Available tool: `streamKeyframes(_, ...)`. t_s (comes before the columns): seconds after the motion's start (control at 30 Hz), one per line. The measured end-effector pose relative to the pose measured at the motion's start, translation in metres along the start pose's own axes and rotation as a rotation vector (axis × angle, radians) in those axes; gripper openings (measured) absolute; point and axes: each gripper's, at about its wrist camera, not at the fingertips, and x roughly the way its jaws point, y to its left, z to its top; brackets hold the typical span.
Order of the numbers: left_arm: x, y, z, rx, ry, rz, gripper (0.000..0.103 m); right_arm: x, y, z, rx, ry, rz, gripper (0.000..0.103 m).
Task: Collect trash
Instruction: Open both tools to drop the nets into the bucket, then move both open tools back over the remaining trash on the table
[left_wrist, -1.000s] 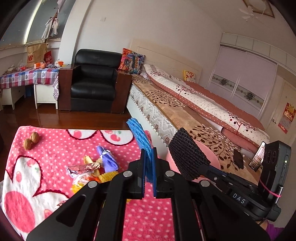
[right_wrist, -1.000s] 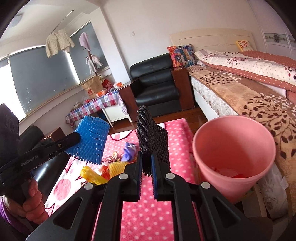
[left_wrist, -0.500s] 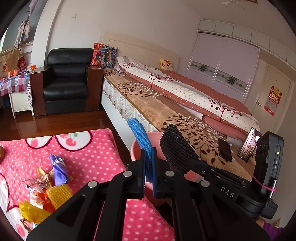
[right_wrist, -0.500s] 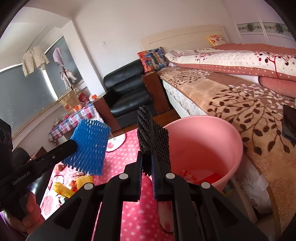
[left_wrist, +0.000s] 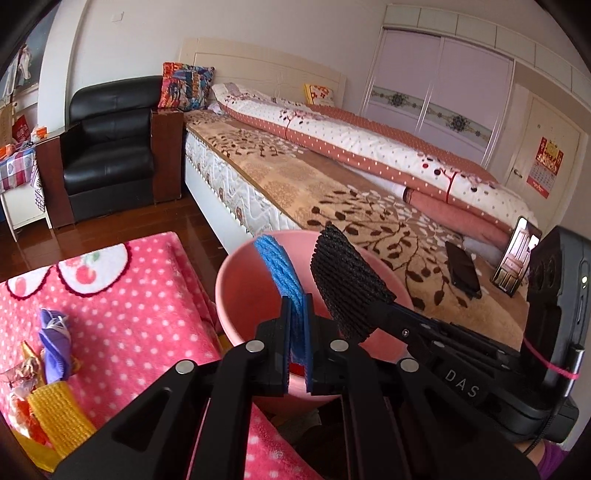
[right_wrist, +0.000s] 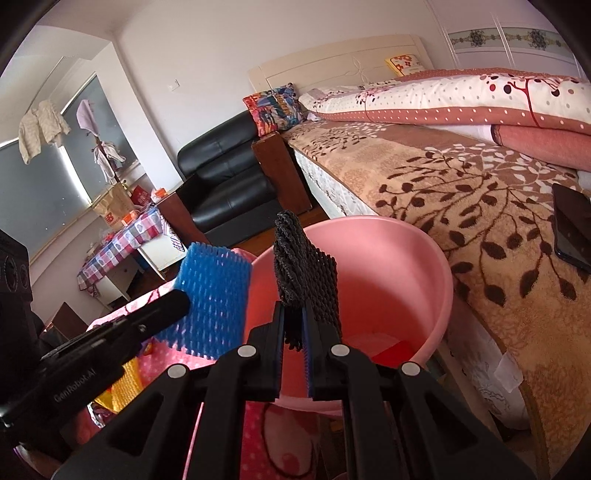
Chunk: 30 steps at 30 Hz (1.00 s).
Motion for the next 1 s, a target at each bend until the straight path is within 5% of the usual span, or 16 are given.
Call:
streamKeyframes(0.33, 0.027, 0.003, 0.002, -0.028, 0.042, 0.024, 0.011, 0.023, -0.013, -0.002, 0.004, 0.038, -0.057, 0.012)
streamKeyframes(0.4, 0.027, 0.008, 0.004, -0.050, 0.042, 0.014, 0.022, 0.023, -0.013, -0.002, -0.003, 0.036, -0.066, 0.029)
streamKeyframes(0.5, 0.023, 0.011, 0.006, -0.062, 0.026, -0.009, 0.023, 0.022, -0.010, -0.001, -0.017, 0.021, -0.077, 0.042)
streamKeyframes(1.0, -0.045, 0.017, -0.002, -0.028, -0.046, 0.057, 0.023, -0.013, 0.055, -0.015, -0.134, -0.013, -0.017, 0.050)
